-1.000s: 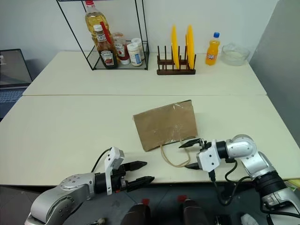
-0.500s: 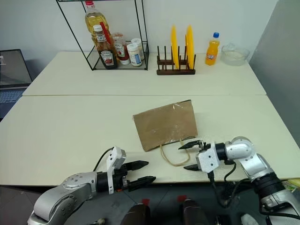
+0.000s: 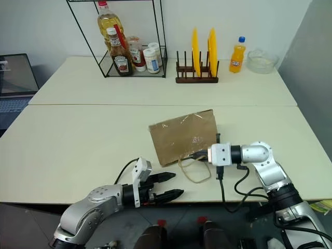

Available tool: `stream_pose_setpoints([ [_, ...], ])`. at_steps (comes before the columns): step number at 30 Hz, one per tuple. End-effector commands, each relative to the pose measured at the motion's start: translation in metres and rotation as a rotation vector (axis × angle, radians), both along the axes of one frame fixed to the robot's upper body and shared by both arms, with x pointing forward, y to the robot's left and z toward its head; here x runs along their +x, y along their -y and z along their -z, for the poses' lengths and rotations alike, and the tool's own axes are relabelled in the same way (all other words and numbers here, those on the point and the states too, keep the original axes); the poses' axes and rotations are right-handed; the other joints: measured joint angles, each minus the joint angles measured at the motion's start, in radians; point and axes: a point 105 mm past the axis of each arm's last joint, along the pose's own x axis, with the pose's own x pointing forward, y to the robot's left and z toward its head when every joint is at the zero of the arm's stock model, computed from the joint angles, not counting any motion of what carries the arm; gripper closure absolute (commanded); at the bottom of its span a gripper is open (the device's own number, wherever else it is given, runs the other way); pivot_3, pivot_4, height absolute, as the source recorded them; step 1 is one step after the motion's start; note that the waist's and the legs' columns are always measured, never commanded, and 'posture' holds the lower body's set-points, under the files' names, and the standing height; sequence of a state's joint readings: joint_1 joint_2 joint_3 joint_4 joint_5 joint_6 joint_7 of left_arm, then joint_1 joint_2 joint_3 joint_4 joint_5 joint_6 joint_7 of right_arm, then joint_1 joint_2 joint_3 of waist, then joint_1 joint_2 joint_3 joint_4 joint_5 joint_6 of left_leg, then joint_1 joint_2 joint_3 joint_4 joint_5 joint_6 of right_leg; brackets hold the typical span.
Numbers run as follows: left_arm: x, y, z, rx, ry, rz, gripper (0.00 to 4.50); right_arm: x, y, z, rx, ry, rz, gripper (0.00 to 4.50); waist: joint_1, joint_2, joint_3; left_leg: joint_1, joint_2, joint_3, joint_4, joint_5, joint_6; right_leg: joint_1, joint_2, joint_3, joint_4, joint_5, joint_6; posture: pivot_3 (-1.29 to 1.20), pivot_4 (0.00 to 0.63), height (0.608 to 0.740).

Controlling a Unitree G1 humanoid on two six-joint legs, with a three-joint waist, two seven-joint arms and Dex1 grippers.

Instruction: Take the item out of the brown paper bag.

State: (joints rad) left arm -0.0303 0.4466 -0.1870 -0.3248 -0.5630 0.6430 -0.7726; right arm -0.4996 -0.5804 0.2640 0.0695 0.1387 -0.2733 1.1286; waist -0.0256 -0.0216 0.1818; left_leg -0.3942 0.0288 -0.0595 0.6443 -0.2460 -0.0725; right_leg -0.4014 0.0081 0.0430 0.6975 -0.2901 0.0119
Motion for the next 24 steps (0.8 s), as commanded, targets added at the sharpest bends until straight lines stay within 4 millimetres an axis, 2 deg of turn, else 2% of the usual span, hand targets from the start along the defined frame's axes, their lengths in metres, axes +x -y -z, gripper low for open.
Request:
stream_pose_setpoints([
  [1, 0.012, 0.01, 0.014, 0.006, -0.036, -0.067, 0.0, -0.006, -0.011, -0.029, 0.058, 0.065, -0.019, 4.45, 0.003, 0.0, 0.0, 0.0, 0.0, 0.0, 0.0, 0.0, 0.0, 0.001, 0.0, 0.0, 0.0, 0.0, 0.0, 0.0, 0.15, 0.74],
  [5, 0.034, 0.025, 0.02, 0.01, -0.009, -0.147, 0.0, -0.01, -0.015, -0.028, 0.058, 0.064, -0.016, 4.45, 0.01, 0.0, -0.001, 0.003, -0.001, -0.004, 0.001, 0.0, 0.0, 0.007, 0.0, -0.002, -0.003, 0.0, 0.001, 0.0, 0.15, 0.74],
  [8, 0.041, 0.041, 0.006, -0.098, -0.016, -0.167, 0.0, -0.009, -0.013, -0.027, 0.051, 0.064, -0.004, 4.45, 0.009, 0.0, -0.001, 0.011, -0.001, -0.004, -0.001, -0.001, 0.002, 0.016, 0.0, -0.003, -0.008, 0.0, 0.002, 0.0, 0.15, 0.74],
  [10, 0.038, 0.046, -0.002, -0.13, 0.004, -0.142, 0.0, -0.007, -0.01, -0.025, 0.043, 0.062, 0.01, 4.45, 0.009, 0.0, -0.001, 0.011, -0.001, -0.003, -0.001, -0.001, 0.002, 0.016, 0.0, -0.002, -0.008, 0.0, 0.003, 0.0, 0.15, 0.74],
  [13, 0.033, 0.041, -0.008, -0.156, -0.003, -0.112, 0.0, -0.004, -0.006, -0.023, 0.038, 0.056, 0.033, 4.45, 0.007, 0.0, -0.001, 0.011, 0.0, -0.004, -0.001, -0.001, 0.002, 0.015, 0.0, -0.003, -0.008, 0.0, 0.002, 0.0, 0.15, 0.74],
  [19, 0.008, 0.028, -0.004, -0.1, -0.044, 0.004, 0.0, 0.001, -0.003, -0.021, 0.034, 0.054, 0.052, 4.45, -0.003, 0.0, 0.0, 0.012, 0.0, -0.003, -0.002, -0.002, 0.002, 0.015, 0.0, -0.002, -0.008, 0.0, 0.003, 0.0, 0.15, 0.74],
  [24, 0.003, 0.023, -0.018, -0.204, -0.106, 0.0, 0.0, 0.002, -0.003, -0.019, 0.028, 0.055, 0.053, 4.45, -0.004, 0.0, 0.0, 0.011, 0.0, -0.003, -0.003, -0.002, 0.002, 0.015, 0.0, -0.002, -0.008, -0.001, 0.004, 0.0, 0.15, 0.74],
])
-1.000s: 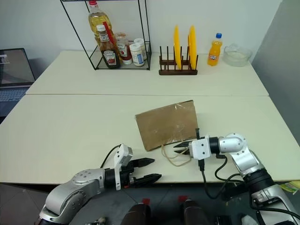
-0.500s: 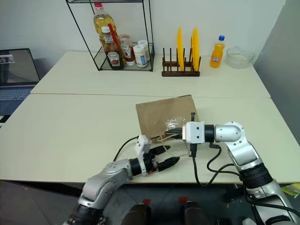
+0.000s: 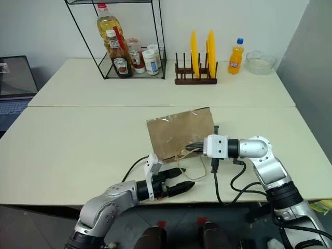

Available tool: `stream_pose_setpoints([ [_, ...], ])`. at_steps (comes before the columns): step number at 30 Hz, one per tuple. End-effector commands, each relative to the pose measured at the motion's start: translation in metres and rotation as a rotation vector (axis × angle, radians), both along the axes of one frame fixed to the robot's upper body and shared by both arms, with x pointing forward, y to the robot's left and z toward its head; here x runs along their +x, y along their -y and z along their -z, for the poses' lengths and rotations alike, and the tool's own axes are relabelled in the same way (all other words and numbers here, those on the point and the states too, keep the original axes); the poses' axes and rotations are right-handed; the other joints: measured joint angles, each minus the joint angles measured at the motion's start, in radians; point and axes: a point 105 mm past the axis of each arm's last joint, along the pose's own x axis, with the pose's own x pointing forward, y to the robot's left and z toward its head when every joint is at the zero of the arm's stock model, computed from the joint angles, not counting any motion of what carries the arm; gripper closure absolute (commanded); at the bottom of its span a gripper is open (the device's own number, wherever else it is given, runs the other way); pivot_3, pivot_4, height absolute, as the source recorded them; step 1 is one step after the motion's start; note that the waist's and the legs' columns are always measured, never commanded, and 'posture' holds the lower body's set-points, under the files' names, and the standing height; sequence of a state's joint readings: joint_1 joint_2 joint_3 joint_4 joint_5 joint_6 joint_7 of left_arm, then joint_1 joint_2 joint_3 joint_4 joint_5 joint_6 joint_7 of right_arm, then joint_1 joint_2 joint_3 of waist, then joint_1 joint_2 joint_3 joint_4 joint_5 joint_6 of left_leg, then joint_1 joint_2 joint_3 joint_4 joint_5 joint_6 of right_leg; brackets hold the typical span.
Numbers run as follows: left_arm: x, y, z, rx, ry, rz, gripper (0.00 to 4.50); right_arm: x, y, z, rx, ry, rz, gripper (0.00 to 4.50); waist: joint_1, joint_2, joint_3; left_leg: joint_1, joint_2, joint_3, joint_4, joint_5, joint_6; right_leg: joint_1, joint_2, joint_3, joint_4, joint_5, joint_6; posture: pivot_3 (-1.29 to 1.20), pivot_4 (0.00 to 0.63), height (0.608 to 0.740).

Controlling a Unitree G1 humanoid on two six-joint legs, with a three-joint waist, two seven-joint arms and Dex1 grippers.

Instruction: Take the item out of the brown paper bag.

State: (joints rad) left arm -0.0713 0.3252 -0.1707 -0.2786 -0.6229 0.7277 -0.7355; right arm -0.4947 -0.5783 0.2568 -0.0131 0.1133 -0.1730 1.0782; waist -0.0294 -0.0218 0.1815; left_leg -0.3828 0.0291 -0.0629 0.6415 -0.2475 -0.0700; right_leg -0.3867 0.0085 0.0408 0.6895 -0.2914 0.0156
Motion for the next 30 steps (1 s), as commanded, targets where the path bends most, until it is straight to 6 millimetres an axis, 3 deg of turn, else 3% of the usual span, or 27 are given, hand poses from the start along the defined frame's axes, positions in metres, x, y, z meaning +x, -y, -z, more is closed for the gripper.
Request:
stream_pose_setpoints([
  [1, -0.003, 0.004, -0.017, -0.1, -0.023, 0.014, 0.0, 0.001, 0.002, -0.011, 0.019, 0.051, 0.003, 4.45, 0.0, 0.0, 0.0, 0.0, 0.0, 0.0, 0.0, 0.0, 0.0, 0.0, 0.0, 0.0, 0.0, 0.0, 0.0, 0.0, 0.15, 0.74],
  [4, 0.003, 0.007, -0.018, -0.128, -0.041, -0.018, 0.0, 0.001, 0.002, -0.01, 0.016, 0.05, 0.001, 4.45, 0.0, 0.0, 0.0, 0.0, 0.0, 0.0, 0.0, 0.0, 0.0, 0.0, 0.0, 0.0, 0.0, 0.0, 0.0, 0.0, 0.15, 0.74],
  [9, 0.016, 0.017, 0.0, -0.064, -0.038, -0.071, 0.0, 0.0, 0.001, -0.01, 0.016, 0.049, -0.004, 4.45, 0.001, 0.0, 0.0, 0.0, 0.0, 0.0, 0.0, 0.0, 0.0, 0.0, 0.0, 0.0, 0.0, 0.0, 0.0, 0.0, 0.15, 0.74],
  [13, 0.025, 0.018, 0.01, -0.001, -0.008, -0.103, 0.88, -0.001, 0.0, -0.011, 0.02, 0.049, -0.007, 4.5, 0.004, 0.0, 0.0, 0.0, -0.001, 0.0, 0.0, 0.0, 0.0, 0.001, 0.0, 0.0, -0.001, 0.0, 0.0, 0.0, 0.15, 0.74],
  [24, 0.029, 0.015, 0.027, 0.127, 0.07, -0.101, 4.48, 0.008, -0.006, -0.026, 0.081, 0.06, 0.025, 4.5, 0.004, 0.0, 0.0, 0.0, -0.001, 0.0, 0.0, 0.0, 0.0, 0.001, 0.0, 0.0, -0.001, 0.0, 0.0, 0.0, 0.15, 0.74],
  [30, 0.029, 0.007, 0.043, 0.25, 0.127, -0.077, 4.48, 0.023, -0.01, -0.05, 0.158, 0.056, 0.082, 4.5, 0.003, 0.0, 0.0, 0.0, -0.001, 0.0, 0.0, 0.0, 0.0, 0.001, 0.0, 0.0, -0.001, 0.0, 0.0, 0.0, 0.15, 0.74],
])
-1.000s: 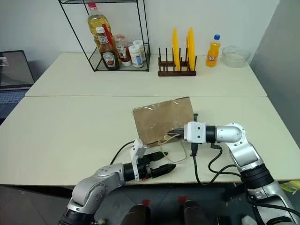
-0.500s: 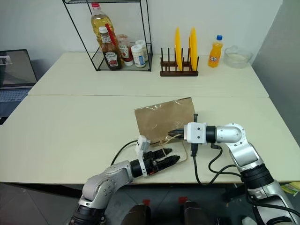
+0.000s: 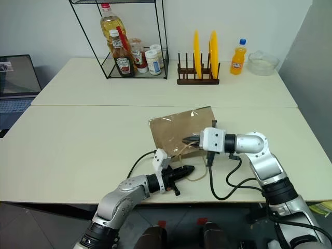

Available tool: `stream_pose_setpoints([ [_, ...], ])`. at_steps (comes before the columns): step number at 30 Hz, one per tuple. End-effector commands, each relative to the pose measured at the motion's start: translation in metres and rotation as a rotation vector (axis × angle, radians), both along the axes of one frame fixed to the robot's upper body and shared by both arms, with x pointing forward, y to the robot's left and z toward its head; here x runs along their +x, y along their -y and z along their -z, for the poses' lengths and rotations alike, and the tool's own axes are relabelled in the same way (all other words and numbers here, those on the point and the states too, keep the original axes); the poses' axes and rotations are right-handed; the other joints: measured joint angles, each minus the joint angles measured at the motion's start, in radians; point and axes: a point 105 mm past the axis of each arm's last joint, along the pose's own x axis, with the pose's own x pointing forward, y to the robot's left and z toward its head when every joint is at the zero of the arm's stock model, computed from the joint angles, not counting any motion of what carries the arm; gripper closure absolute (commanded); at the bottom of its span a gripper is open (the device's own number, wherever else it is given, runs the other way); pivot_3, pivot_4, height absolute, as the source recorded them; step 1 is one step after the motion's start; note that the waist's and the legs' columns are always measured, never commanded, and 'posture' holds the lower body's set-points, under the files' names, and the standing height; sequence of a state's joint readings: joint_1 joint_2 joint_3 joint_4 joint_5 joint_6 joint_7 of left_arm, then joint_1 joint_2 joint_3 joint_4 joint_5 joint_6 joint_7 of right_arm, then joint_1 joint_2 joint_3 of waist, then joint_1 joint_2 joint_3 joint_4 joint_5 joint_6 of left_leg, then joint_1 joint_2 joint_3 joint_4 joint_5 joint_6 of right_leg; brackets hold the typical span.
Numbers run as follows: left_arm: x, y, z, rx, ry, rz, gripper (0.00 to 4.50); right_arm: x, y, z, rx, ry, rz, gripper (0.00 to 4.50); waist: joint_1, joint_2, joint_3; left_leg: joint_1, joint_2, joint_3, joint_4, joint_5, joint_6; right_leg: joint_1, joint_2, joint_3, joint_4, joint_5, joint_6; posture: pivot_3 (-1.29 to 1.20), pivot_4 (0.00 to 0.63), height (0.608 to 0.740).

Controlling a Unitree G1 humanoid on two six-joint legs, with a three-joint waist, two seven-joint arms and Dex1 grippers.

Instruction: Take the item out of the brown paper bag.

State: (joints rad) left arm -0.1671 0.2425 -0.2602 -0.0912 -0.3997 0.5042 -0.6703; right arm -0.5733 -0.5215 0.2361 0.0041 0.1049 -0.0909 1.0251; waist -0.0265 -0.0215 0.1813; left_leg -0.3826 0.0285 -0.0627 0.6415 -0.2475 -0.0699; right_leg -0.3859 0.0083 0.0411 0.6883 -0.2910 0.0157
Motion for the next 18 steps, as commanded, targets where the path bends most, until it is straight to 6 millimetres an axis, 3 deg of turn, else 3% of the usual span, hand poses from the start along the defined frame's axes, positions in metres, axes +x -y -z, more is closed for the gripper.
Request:
stream_pose_setpoints([
  [1, -0.003, -0.01, 0.032, 0.148, -0.026, -0.002, 4.48, 0.01, -0.001, -0.034, 0.097, 0.042, 0.034, 4.5, 0.0, 0.0, 0.0, 0.0, 0.0, 0.0, 0.0, 0.0, 0.0, 0.0, 0.0, 0.0, 0.0, 0.0, 0.0, 0.0, 0.15, 0.74],
  [9, 0.006, -0.022, 0.055, 0.336, 0.041, 0.002, 4.48, 0.036, -0.009, -0.069, 0.168, -0.01, 0.097, 4.5, -0.003, 0.003, -0.002, 0.001, 0.0, 0.001, -0.001, 0.0, 0.0, 0.0, 0.0, 0.0, 0.0, 0.0, 0.0, 0.0, 0.15, 0.74],
  [18, 0.006, -0.023, 0.065, 0.384, 0.071, 0.022, 4.48, 0.067, -0.029, -0.091, 0.163, -0.088, 0.136, 4.5, -0.005, 0.008, -0.004, 0.003, 0.0, 0.003, -0.002, 0.0, 0.0, 0.0, 0.0, 0.0, 0.0, 0.0, -0.001, 0.0, 0.15, 0.74],
])
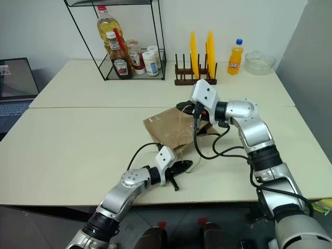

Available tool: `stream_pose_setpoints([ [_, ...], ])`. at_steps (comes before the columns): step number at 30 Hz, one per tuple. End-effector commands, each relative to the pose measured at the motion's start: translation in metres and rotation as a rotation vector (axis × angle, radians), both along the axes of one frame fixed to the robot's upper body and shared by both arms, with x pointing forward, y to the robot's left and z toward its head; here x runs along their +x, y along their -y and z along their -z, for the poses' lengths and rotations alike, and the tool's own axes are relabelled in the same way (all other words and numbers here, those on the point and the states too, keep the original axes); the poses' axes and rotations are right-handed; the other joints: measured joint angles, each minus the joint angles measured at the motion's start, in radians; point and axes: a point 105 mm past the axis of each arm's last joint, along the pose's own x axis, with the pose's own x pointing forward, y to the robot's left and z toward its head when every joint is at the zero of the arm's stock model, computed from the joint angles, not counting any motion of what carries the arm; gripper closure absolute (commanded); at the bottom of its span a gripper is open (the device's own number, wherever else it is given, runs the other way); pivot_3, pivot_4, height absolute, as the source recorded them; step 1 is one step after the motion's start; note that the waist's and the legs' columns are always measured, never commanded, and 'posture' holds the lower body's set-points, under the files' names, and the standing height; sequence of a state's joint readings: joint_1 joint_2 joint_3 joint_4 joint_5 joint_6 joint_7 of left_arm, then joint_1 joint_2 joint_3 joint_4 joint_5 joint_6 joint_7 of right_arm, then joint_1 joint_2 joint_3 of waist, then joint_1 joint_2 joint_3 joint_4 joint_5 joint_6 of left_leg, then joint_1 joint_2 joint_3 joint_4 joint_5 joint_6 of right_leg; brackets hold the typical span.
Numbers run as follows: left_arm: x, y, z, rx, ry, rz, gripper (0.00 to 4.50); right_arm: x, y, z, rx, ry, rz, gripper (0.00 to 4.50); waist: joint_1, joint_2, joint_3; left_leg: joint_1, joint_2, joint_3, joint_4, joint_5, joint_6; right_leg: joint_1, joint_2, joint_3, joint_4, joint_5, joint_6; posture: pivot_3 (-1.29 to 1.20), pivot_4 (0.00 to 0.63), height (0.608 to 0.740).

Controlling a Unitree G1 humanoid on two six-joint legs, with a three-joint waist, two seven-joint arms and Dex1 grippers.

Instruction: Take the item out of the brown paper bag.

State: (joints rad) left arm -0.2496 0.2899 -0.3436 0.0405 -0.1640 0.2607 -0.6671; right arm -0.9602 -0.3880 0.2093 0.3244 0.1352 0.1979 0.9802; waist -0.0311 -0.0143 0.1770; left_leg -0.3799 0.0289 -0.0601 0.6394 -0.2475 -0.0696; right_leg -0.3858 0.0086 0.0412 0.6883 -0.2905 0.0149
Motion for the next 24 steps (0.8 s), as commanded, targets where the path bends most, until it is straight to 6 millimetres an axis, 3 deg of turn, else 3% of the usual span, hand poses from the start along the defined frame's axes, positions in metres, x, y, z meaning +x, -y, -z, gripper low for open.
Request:
stream_pose_setpoints([
  [1, -0.012, -0.019, 0.058, 0.151, -0.169, -0.04, 4.48, 0.007, -0.007, -0.035, 0.044, 0.079, 0.008, 4.5, -0.001, 0.0, 0.0, 0.0, 0.0, 0.0, 0.0, 0.0, 0.0, 0.0, 0.0, 0.0, 0.0, 0.0, 0.0, 0.0, 0.15, 0.74],
  [9, -0.012, -0.024, 0.061, 0.177, -0.151, -0.03, 4.48, 0.026, -0.009, -0.042, 0.039, 0.076, 0.062, 4.5, -0.001, 0.001, -0.001, 0.0, 0.0, 0.001, 0.0, 0.0, 0.0, 0.0, 0.0, 0.0, 0.0, 0.0, 0.0, 0.0, 0.15, 0.74],
  [24, -0.014, -0.039, 0.072, 0.268, -0.135, -0.01, 4.48, 0.042, -0.016, -0.086, 0.087, 0.114, 0.142, 4.5, -0.005, 0.003, -0.002, 0.001, 0.001, 0.003, -0.004, 0.0, 0.0, -0.003, 0.001, 0.001, 0.0, 0.001, -0.001, 0.0, 0.15, 0.74],
])
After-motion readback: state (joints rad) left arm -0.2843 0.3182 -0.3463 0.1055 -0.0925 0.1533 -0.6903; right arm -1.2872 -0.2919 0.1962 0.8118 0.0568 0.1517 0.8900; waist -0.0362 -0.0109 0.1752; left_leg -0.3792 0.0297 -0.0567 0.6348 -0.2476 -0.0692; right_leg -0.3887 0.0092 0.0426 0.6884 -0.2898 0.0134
